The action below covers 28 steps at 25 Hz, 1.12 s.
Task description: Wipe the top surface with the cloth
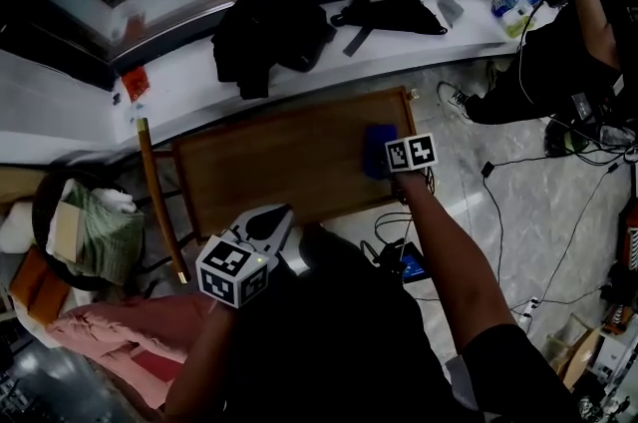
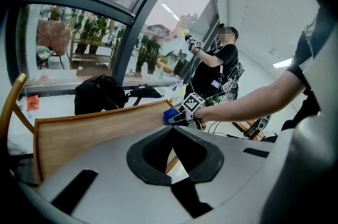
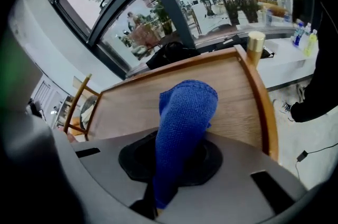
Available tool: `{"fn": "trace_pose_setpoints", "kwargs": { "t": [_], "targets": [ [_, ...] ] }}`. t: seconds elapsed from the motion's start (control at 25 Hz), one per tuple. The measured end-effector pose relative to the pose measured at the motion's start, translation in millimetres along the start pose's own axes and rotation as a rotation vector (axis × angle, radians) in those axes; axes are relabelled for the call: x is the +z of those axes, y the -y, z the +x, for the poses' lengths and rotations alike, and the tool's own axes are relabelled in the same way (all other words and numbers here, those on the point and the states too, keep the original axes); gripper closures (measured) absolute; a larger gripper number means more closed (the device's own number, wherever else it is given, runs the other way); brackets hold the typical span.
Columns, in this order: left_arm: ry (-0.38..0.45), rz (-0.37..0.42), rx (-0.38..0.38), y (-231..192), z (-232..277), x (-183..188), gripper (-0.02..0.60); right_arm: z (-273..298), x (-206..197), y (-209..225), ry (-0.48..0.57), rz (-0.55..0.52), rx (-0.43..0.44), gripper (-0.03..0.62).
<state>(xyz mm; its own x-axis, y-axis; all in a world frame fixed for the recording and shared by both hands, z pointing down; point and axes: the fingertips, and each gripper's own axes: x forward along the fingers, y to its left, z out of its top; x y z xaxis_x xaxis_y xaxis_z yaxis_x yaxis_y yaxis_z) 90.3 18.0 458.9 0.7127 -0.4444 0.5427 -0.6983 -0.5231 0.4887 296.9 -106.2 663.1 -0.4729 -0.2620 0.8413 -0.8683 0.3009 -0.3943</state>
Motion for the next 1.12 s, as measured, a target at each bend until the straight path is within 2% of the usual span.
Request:
{"fn": "trace_pose_setpoints", "kwargs": {
  "t": [0.2,0.52,0.68,0.8,0.88,0.96,1.12],
  "targets": [
    [0.020,-0.007,0.034,-10,-16,-2,0.572,-19,-2,35,-0.025,-0.025,-0.122,0.539],
    [0.058,-0.034,0.088,-27,-49,-12,0.572,-38,0,76,-0.077,0.001,-0.303,0.539],
    [0.076,-0.047,0.107,-43,-72,-19,0.572,-41,3,84,-0.132,-0.054,-0.382,0.537],
    [0.093,-0.059,0.118,-53,-93,-23,0.572,-45,-1,89,-0.163,-0.019,-0.434,0.537],
    [0.102,-0.066,0.129,-63,-111,-25,0.572,-45,1,79,-0.159,-0.041,-0.458,0.537],
    [0.106,-0.075,0.143,-75,-129,-30,0.572,-34,11,44,-0.094,-0.102,-0.411,0.537],
    [0.097,-0.095,0.150,-102,-158,-46,0.572,21,21,-87,0.047,-0.110,-0.133,0.537]
  ]
}}
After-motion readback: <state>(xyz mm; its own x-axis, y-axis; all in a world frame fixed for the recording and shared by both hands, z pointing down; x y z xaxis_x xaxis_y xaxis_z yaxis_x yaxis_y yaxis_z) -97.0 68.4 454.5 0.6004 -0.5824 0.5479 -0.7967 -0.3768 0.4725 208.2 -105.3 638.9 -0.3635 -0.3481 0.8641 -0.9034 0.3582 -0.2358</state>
